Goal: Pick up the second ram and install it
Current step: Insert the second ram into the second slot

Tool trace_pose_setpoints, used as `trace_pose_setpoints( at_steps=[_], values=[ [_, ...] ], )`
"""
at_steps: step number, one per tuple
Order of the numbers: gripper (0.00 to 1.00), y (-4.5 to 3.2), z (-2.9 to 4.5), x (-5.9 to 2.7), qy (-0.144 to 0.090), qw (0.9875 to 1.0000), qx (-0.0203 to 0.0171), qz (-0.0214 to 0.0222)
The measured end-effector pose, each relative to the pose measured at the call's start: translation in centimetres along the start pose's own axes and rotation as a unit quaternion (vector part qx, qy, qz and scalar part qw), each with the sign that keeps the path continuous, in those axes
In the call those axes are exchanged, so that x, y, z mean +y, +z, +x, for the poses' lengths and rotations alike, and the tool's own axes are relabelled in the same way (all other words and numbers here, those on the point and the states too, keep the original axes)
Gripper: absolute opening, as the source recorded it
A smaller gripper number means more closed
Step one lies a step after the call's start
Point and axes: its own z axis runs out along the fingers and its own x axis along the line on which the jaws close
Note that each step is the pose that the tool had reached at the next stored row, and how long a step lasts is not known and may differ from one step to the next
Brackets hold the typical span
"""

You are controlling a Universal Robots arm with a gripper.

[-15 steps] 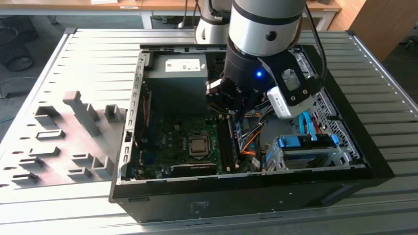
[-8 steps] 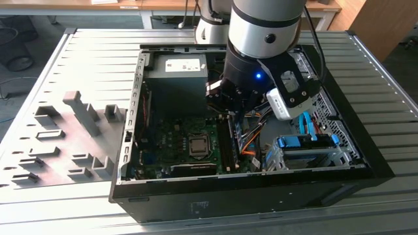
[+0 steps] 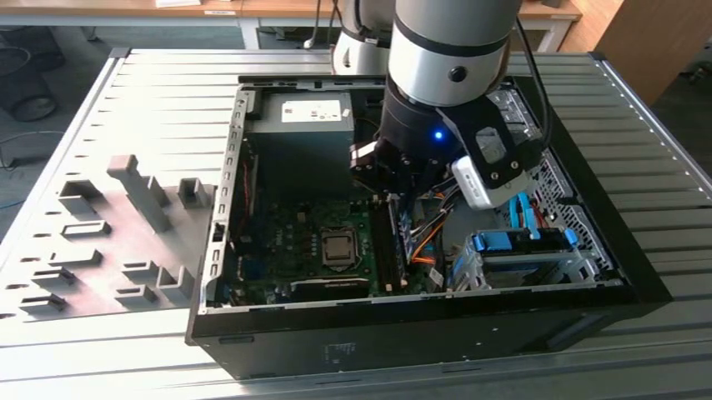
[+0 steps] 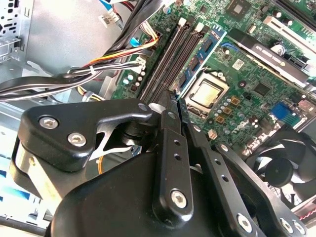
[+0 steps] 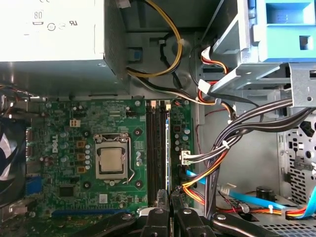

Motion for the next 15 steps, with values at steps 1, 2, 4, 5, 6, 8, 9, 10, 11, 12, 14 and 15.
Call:
trace_pose_setpoints(
  at_steps=[1, 2, 4, 5, 6, 8, 9, 10, 11, 12, 14, 15],
  values=[
    [0.14, 0.05, 0.00, 0.00, 0.000, 1.0000, 0.0000, 0.0000],
    [0.14, 0.10, 0.00, -0.01, 0.000, 1.0000, 0.0000, -0.0001],
    [0.14, 0.18, 0.00, -0.01, 0.000, 1.0000, 0.0000, 0.0000],
    [0.14, 0.23, 0.00, -0.01, 0.000, 1.0000, 0.0000, 0.0000],
    [0.14, 0.27, 0.00, -0.02, 0.000, 1.0000, 0.0000, 0.0000],
    [0.14, 0.35, 0.00, -0.02, 0.000, 1.0000, 0.0000, 0.0000],
    [0.14, 0.38, 0.00, -0.02, 0.000, 1.0000, 0.0000, 0.0000],
    [0.14, 0.42, 0.01, -0.03, 0.000, 1.0000, 0.0000, 0.0000],
    [0.14, 0.46, 0.01, -0.03, 0.000, 1.0000, 0.0000, 0.0000],
    [0.14, 0.50, 0.01, -0.03, 0.000, 1.0000, 0.0000, 0.0000],
    [0.14, 0.57, 0.01, -0.04, 0.000, 1.0000, 0.0000, 0.0000],
    [0.14, 0.61, 0.01, -0.04, 0.000, 1.0000, 0.0000, 0.0000]
  ],
)
